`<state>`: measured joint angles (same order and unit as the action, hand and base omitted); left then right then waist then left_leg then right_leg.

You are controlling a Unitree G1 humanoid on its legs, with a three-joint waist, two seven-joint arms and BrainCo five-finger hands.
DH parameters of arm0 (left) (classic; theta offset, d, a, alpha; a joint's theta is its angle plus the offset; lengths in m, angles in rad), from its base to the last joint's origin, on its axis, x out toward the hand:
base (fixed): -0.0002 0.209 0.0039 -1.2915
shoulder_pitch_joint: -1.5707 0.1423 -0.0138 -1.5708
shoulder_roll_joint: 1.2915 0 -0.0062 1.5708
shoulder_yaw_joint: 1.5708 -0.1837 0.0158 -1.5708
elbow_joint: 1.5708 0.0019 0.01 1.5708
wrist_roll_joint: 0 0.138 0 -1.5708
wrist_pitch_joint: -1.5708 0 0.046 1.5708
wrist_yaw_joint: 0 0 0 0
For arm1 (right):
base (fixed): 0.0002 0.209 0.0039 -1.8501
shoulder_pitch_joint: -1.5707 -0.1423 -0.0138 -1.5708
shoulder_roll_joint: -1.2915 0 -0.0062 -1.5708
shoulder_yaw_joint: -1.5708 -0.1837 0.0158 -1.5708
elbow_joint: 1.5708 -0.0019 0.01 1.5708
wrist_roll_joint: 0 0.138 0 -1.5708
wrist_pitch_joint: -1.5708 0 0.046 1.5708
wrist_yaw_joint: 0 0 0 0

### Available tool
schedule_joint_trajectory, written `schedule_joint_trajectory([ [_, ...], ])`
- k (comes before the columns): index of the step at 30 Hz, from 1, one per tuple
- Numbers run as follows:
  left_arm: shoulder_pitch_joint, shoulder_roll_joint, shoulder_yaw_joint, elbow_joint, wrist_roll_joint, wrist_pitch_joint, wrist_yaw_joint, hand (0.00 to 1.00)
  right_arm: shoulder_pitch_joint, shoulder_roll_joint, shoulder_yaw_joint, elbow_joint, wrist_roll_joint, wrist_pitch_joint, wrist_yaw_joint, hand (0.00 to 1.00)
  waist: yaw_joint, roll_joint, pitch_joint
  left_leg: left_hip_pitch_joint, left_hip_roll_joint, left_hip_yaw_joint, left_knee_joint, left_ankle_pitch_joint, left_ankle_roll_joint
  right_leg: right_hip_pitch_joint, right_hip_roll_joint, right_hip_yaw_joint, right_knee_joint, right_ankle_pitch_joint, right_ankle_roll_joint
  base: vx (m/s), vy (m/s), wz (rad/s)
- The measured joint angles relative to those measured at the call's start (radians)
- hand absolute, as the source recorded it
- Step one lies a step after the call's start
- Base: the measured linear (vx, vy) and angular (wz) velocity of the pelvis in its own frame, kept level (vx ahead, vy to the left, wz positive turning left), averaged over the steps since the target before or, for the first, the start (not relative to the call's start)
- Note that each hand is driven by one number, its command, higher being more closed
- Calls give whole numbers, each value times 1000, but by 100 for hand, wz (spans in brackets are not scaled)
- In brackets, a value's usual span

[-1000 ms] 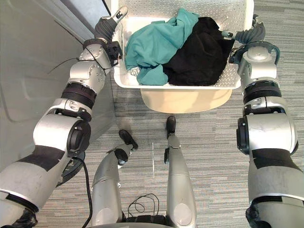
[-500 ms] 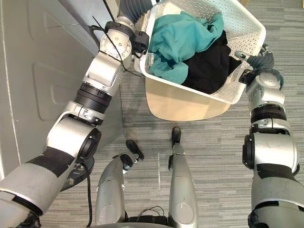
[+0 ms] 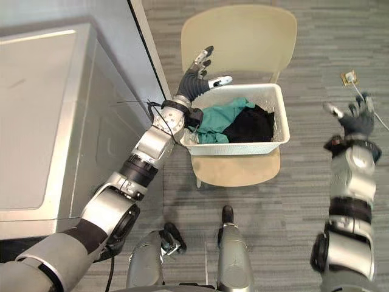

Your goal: Pick up the laundry basket with both hands and put the clothes into the washing machine.

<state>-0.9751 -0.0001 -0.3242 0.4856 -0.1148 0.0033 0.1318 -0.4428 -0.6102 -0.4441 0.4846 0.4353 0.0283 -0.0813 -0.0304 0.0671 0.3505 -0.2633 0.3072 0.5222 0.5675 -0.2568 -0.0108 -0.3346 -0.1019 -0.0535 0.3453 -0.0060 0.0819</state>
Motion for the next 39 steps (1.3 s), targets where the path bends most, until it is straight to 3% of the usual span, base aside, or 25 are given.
schedule_joint_trajectory([
  [3,114,28,-79,-106,1,-50,-22,0,195,98,-31,-144,-42,-14,0,0,8,-4,-73,42,-20,-1,-40,4,-10,29,-10,-2,-2,-18,7,99,-10,5],
  [6,252,42,-99,-178,0,-87,-37,0,346,236,-47,-167,-52,-44,3,0,12,-13,-158,97,-57,-9,-114,19,-29,80,-24,-13,-38,-27,9,132,-8,14],
  [10,353,101,-91,-222,1,-102,-50,0,444,325,-73,-160,-59,-53,13,0,6,-19,-194,136,-97,-41,-176,45,-28,133,-42,-31,-79,-28,15,73,8,21],
  [17,738,150,130,-385,9,-121,-65,0,559,474,-127,-7,-84,-74,18,0,-6,-42,-243,185,-137,-76,-246,75,-27,206,-53,-63,-148,-24,20,70,8,14],
  [21,1026,105,336,-441,0,-134,-67,0,634,582,-217,168,-85,-91,19,0,10,-61,-270,207,-131,-93,-256,76,-29,243,-38,-65,-183,-25,20,56,-32,-1],
  [23,1126,51,362,-474,14,-148,-87,0,685,628,-242,230,-85,-90,22,0,17,-66,-287,209,-128,-95,-255,75,-29,249,-32,-61,-192,-24,19,22,-36,-11],
  [24,1192,-31,410,-489,14,-148,-88,0,737,668,-250,250,-84,-88,38,0,16,-69,-288,220,-114,-95,-252,68,-39,267,-20,-53,-197,-24,14,-21,-37,-20],
  [27,1268,-61,447,-530,51,-165,-86,0,820,701,-250,294,-84,-84,65,0,18,-74,-288,228,-67,-97,-213,36,-66,285,19,-54,-195,-36,-5,-44,-69,-18],
  [30,1266,-63,470,-508,109,-190,-42,0,846,715,-231,366,-84,-91,60,0,19,-73,-282,222,-10,-117,-155,13,-74,304,52,-77,-176,-46,-23,-45,-89,1],
  [33,1236,-69,476,-407,169,-207,64,0,837,707,-129,421,-81,-92,23,0,19,-75,-278,217,23,-140,-127,12,-75,304,76,-96,-141,-67,-35,-64,-96,10],
  [35,1217,-70,489,-226,168,-172,170,0,812,698,-39,458,-68,-103,-22,0,19,-74,-277,182,52,-169,-77,8,-68,272,83,-132,-57,-114,-53,-122,-136,33],
  [37,1221,-70,510,-94,164,-136,221,0,798,694,-18,480,-49,-115,-69,0,32,-77,-274,142,82,-164,-14,-11,-24,232,83,-149,18,-146,-68,-96,-84,22],
  [39,1223,-72,566,49,134,-105,257,0,783,691,13,494,-48,-115,-111,0,43,-98,-267,127,61,-170,-44,20,5,205,60,-169,50,-153,-83,-91,-55,25],
])
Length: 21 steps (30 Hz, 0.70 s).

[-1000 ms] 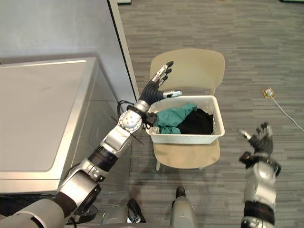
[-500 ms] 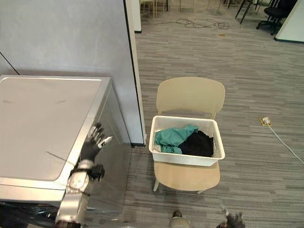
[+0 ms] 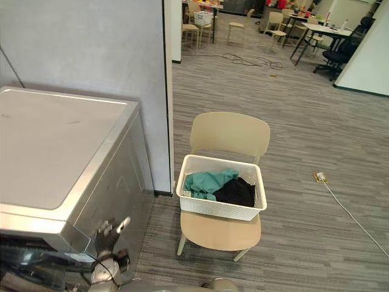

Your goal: Pick up the laundry basket with both hands and put the clothes into the washing machine.

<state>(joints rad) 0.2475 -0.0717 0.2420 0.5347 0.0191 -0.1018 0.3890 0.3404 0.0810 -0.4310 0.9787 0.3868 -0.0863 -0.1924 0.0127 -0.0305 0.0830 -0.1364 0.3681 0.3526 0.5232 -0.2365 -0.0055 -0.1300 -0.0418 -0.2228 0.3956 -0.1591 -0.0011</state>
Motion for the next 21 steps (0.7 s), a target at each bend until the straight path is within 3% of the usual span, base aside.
schedule_joint_trajectory([
  [1,-6,-1,32,31,-28,7,22,0,-4,0,5,10,-1,0,-6,0,0,-10,5,9,5,21,9,-9,20,1,-14,-11,-9,6,-8,-158,-46,54],
  [2,-18,-8,143,61,-70,9,67,0,-8,-2,5,14,-2,0,-14,0,6,-2,25,-25,76,56,196,-36,52,5,-18,-41,-17,12,-22,-146,-28,55],
  [3,-20,-15,223,70,-96,9,97,0,-9,-6,2,12,-3,1,-24,0,6,2,27,-32,107,65,303,-38,53,6,-23,-58,-19,9,-29,-154,5,76],
  [5,-19,-24,310,89,-137,5,118,0,-10,-20,-1,4,-5,3,-26,0,5,23,31,-2,142,64,407,-31,43,19,-31,-100,-52,28,-25,-68,119,77],
  [6,-19,-23,307,115,-167,6,109,0,-9,-39,-2,-4,-10,4,-26,0,8,50,24,36,162,63,405,-7,22,22,-33,-120,-84,55,-11,-70,227,75],
  [7,-24,-23,299,126,-178,7,99,0,-29,-57,-6,-7,-22,6,-26,0,5,87,24,70,162,68,337,24,-30,14,-39,-141,-109,89,10,-86,265,68],
  [10,-57,-17,208,122,-178,4,59,0,-69,-47,-2,-2,-44,21,-24,0,2,52,35,46,60,83,239,6,-59,21,-91,-168,-215,201,40,-105,253,51],
  [11,-82,-14,150,121,-177,4,29,0,-73,-45,-2,-5,-45,24,-25,0,1,52,35,54,39,87,181,-28,-113,17,-104,-187,-241,243,35,-105,337,41],
  [12,-108,-12,108,121,-175,4,11,0,-79,-44,-1,-9,-47,26,-24,0,2,50,34,59,23,97,138,-53,-145,2,-111,-190,-246,258,41,-120,339,32],
  [16,-173,-1,-27,106,-163,6,-31,0,-102,-38,30,-32,-76,32,-24,0,-4,19,49,57,-56,121,29,-83,-138,-51,-164,-186,-247,309,47,-149,155,12],
  [17,-165,6,-78,73,-157,3,-64,0,-94,-48,51,-62,-84,32,-23,0,-4,24,64,60,-66,122,10,-120,-106,-51,-170,-187,-237,313,49,-215,87,13],
  [18,-165,9,-87,62,-154,3,-71,0,-94,-55,62,-70,-86,32,-21,0,-4,27,74,61,-69,118,11,-137,-97,-53,-172,-186,-226,314,50,-296,97,5],
  [19,-167,16,-96,59,-149,1,-92,0,-90,-64,87,-93,-100,37,-19,0,-2,25,94,60,-78,123,17,-139,-88,-76,-181,-162,-193,336,57,-214,64,-13],
  [20,-158,10,-95,59,-138,1,-104,0,-86,-70,95,-114,-112,41,-17,0,1,40,102,57,-76,138,10,-134,-69,-103,-178,-119,-165,355,62,-260,41,-23],
  [21,-141,6,-94,59,-124,4,-115,0,-89,-71,106,-144,-118,50,-14,0,-7,52,116,56,-71,150,8,-127,-53,-189,-188,-54,77,263,62,-226,15,-16],
])
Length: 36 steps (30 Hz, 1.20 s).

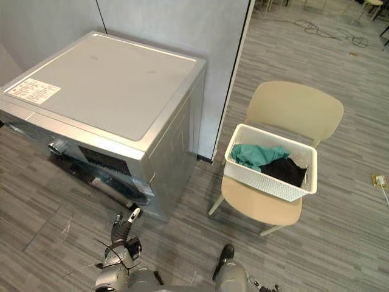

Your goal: Pick up the laundry basket with both hands and put the clothes into the washing machine.

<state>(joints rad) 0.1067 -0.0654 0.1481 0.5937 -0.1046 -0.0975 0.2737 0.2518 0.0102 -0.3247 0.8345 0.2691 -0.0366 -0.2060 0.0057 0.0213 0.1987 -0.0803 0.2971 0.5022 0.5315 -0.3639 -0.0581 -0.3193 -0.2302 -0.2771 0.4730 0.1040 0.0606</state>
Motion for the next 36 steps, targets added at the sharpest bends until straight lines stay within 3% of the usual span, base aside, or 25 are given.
schedule_joint_trajectory([
  [2,31,12,-1,0,4,5,-13,0,11,1,14,-12,-4,3,6,0,-12,-8,2,1,4,-10,0,1,1,-76,10,61,336,-79,-5,-159,-45,9],
  [3,52,18,-1,1,10,6,-16,0,19,5,27,-26,-5,3,8,0,-15,-19,3,5,4,-14,0,-1,-2,-92,25,89,527,-94,-9,-43,-152,32],
  [4,72,22,1,2,25,9,-23,0,21,9,39,-28,-7,2,13,0,-17,-42,-1,2,-4,-15,2,0,-5,-74,40,93,604,-73,-15,-9,-172,31],
  [5,74,24,7,6,34,14,-28,0,25,6,42,-29,-8,1,15,0,-15,-58,-3,-6,-12,-25,4,6,-13,-63,41,93,584,-92,-15,-20,-124,22],
  [6,77,2,16,8,38,26,-34,0,22,-12,41,-30,-20,1,15,0,-2,-37,-4,-35,-26,-58,-21,38,-7,-65,61,79,541,-89,-7,-50,-89,-5],
  [7,85,-3,15,19,40,28,-40,0,16,-24,45,-28,-49,3,14,0,24,-11,-21,-32,-33,-86,-111,109,7,-30,93,84,465,-146,1,-56,-52,-5],
  [8,93,-6,24,13,41,25,-41,0,21,-18,56,-29,-52,3,14,0,22,-27,-24,-28,-44,-74,-139,142,-9,-25,77,82,477,-193,-20,1,-108,28],
  [9,85,-8,57,16,41,23,-34,0,25,5,58,-18,-71,6,12,0,16,-64,-32,-47,-76,-93,-142,163,-1,29,56,99,395,-268,5,75,-142,52],
  [10,83,-9,60,19,40,24,-32,0,17,-2,69,-9,-87,12,14,0,22,-72,-41,-74,-79,-105,-134,169,1,75,83,97,293,-335,-4,72,-190,32],
  [11,79,-9,57,28,40,25,-34,0,2,-22,83,-10,-99,13,12,0,43,-56,-46,-107,-65,-111,-131,188,0,113,126,109,167,-351,-6,29,-132,-11],
  [13,50,-10,58,39,40,24,-30,0,-48,-29,125,-21,-115,4,8,0,66,-57,-52,-178,-52,-139,-139,251,21,141,161,114,-16,-352,-6,-48,-135,-8],
  [15,21,-3,42,47,39,23,-28,0,-96,-28,184,-16,-115,-1,9,0,64,-46,-46,-218,-64,-176,-156,284,2,157,175,95,-102,-354,-12,-64,-132,44],
  [19,1,0,-17,48,39,22,-27,0,-143,-15,219,-21,-114,-4,10,0,62,-26,-24,-223,-70,-180,-177,355,-16,202,155,1,-106,-361,-32,-83,-85,68],
  [20,-1,1,-28,51,39,22,-27,0,-145,-6,225,-24,-113,-4,11,0,59,-38,-17,-234,-61,-104,-171,354,10,210,138,-37,-110,-361,-50,-136,-2,84],
  [21,-11,2,-31,72,40,22,-27,0,-146,-9,231,-30,-111,-4,10,0,55,-26,-18,-260,-30,-27,-95,313,63,214,121,-84,-108,-362,-57,-130,22,81],
  [23,-9,4,-31,90,40,24,-27,0,-146,-21,271,-45,-111,-3,10,0,34,-30,-15,-289,2,-37,6,284,101,212,89,-115,-108,-362,-57,-87,99,55],
  [24,-8,5,-33,95,40,24,-27,0,-146,-27,293,-53,-112,-3,10,0,30,-33,-14,-292,18,-45,36,279,103,212,79,-121,-109,-362,-56,-66,193,30],
  [26,-8,15,-37,123,40,22,-26,0,-151,-38,369,-76,-142,-5,14,0,17,-29,-14,-273,88,-121,88,273,83,213,50,-130,-108,-346,-29,-35,299,17],
  [27,-9,19,-37,138,40,22,-26,0,-156,-38,384,-80,-161,-6,15,0,14,-16,-19,-236,100,-144,18,311,67,219,49,-131,-114,-334,-8,6,321,16],
  [28,-11,21,-38,144,40,22,-26,0,-156,-37,384,-83,-164,-6,15,0,13,1,-25,-203,103,-161,-44,338,23,226,50,-132,-121,-328,3,21,353,34],
  [29,-18,36,-57,153,40,22,-25,0,-158,-32,382,-88,-176,-5,16,0,3,-7,-26,-164,56,-169,-139,314,-34,243,46,-135,-171,-302,35,15,350,68],
  [30,-31,66,-85,153,40,21,-26,0,-166,-15,384,-107,-195,-6,22,0,2,-25,-26,-147,-3,-171,-244,328,-58,253,21,-156,-222,-278,54,-1,337,85],
  [32,-47,88,-110,154,43,21,-24,0,-175,-12,384,-114,-200,-6,35,0,5,-41,-28,-152,-45,-183,-293,335,-59,252,-4,-184,-239,-262,75,-40,247,72],
  [33,-44,109,-119,153,49,21,-20,0,-207,-11,387,-112,-199,-5,35,0,12,-42,-27,-163,-89,-197,-309,352,-35,251,-34,-189,-255,-243,78,-85,218,61],
  [36,-26,122,-136,139,50,19,-10,0,-318,-17,446,-97,-173,-10,36,0,15,-22,-13,-174,-135,-201,-329,369,-9,248,-67,-189,-268,-220,106,-106,141,29],
])
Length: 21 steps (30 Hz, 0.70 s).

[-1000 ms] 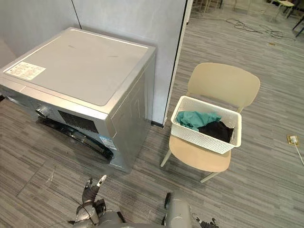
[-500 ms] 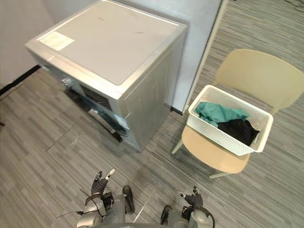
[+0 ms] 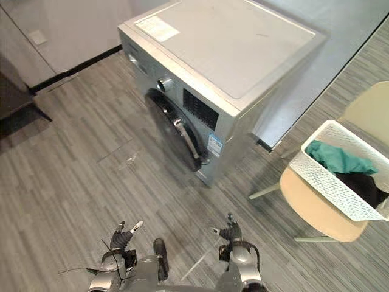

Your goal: Pick up the laundry basket with both hands and put the clothes into the washing machine.

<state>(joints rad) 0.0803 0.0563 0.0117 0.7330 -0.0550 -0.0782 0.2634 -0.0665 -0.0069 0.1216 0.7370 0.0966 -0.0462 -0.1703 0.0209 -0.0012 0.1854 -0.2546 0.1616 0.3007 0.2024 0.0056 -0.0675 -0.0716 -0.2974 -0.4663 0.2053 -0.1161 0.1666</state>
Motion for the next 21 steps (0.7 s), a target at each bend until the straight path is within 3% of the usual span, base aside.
schedule_joint_trajectory([
  [5,-25,-9,-40,-80,-14,-18,0,0,-232,7,12,98,56,-16,-17,0,49,24,75,-71,-15,-14,-41,45,20,-83,-7,0,24,26,-7,-162,87,12],
  [9,-41,-7,-44,-135,-38,-27,1,0,-399,-14,-65,112,40,-8,-104,0,56,21,140,-127,-39,-27,-66,76,37,-155,-39,-3,70,34,-6,-90,50,16],
  [11,-56,-6,-39,-145,-53,-33,5,0,-474,-50,-110,92,-68,17,-157,0,78,22,161,-152,-48,-22,-67,83,46,-181,-48,5,62,57,1,-7,45,-1],
  [13,-67,-3,-39,-148,-54,-43,15,0,-518,-73,-153,58,-110,29,-191,0,78,21,172,-163,-59,-25,-72,86,51,-186,-55,1,50,66,5,30,34,7],
  [18,-90,-14,-1,-168,-83,-49,29,0,-629,-108,-205,23,-148,37,-240,0,83,21,192,-188,-62,-17,-86,102,60,-212,-52,2,25,88,4,47,-1,-2],
  [20,-107,-15,2,-177,-92,-49,32,0,-655,-112,-238,-3,-162,67,-251,0,94,21,207,-188,-62,-18,-86,102,60,-212,-51,3,23,88,5,59,-35,-1],
  [21,-121,-20,5,-191,-92,-53,46,0,-655,-100,-262,-76,-227,102,-283,0,102,21,219,-192,-60,-21,-86,103,60,-213,-48,-1,21,88,5,55,-39,4],
])
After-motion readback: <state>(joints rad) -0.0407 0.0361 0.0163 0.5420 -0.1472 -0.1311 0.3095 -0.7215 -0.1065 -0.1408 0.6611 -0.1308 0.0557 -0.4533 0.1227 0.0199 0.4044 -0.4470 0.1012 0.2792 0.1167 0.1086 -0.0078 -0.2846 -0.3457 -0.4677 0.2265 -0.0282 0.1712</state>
